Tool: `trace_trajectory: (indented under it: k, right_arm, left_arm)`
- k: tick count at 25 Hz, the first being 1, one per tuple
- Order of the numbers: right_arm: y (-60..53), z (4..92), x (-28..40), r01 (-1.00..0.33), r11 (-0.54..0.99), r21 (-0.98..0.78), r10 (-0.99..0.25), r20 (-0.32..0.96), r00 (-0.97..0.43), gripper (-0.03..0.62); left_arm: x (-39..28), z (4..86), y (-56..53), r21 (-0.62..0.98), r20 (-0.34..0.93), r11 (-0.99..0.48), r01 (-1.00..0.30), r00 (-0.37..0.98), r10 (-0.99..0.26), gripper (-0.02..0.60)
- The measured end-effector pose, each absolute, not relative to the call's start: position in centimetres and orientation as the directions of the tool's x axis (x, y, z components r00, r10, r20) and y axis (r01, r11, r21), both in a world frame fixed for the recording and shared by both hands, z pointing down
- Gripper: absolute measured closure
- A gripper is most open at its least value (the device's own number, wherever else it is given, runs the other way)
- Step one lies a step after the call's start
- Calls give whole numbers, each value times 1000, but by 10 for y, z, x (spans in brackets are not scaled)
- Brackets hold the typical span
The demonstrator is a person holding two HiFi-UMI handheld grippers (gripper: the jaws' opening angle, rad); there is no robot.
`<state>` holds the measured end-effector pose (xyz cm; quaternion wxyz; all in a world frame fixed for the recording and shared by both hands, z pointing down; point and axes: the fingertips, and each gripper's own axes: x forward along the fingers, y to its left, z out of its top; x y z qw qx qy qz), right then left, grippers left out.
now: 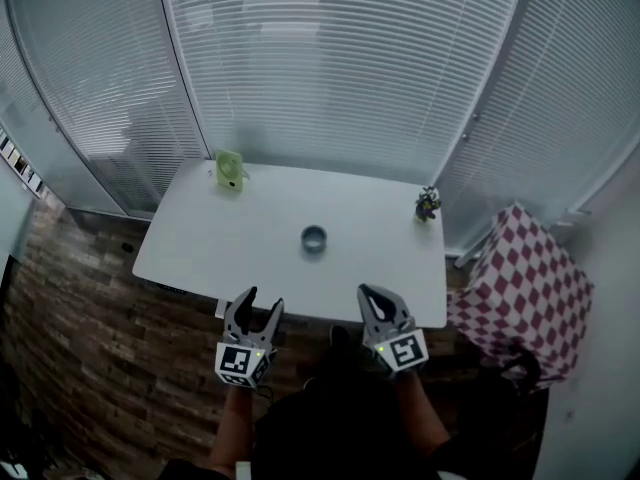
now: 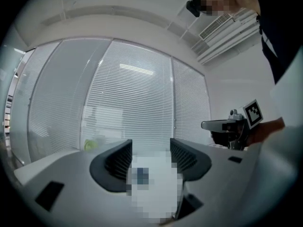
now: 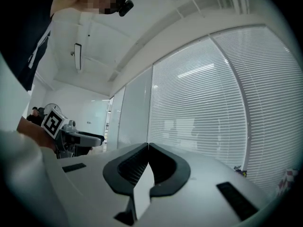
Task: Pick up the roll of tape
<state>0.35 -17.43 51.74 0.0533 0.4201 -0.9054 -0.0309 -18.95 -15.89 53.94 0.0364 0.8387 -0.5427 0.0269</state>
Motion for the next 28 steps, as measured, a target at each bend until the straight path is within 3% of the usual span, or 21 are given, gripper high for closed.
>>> trace_trajectory:
  k: [11,28]
  right_arm:
    - [-243,511,-3,-741,669,56,-744,51,-667,586]
    - [-280,522,-10,-714,698,51,-715,81,-694,586]
  left_arm:
    - [-180,541,-227,56,86,-438,-897,441,-893,350]
    - [-150,616,-300,-72,295,-500,-863,461,-837,350]
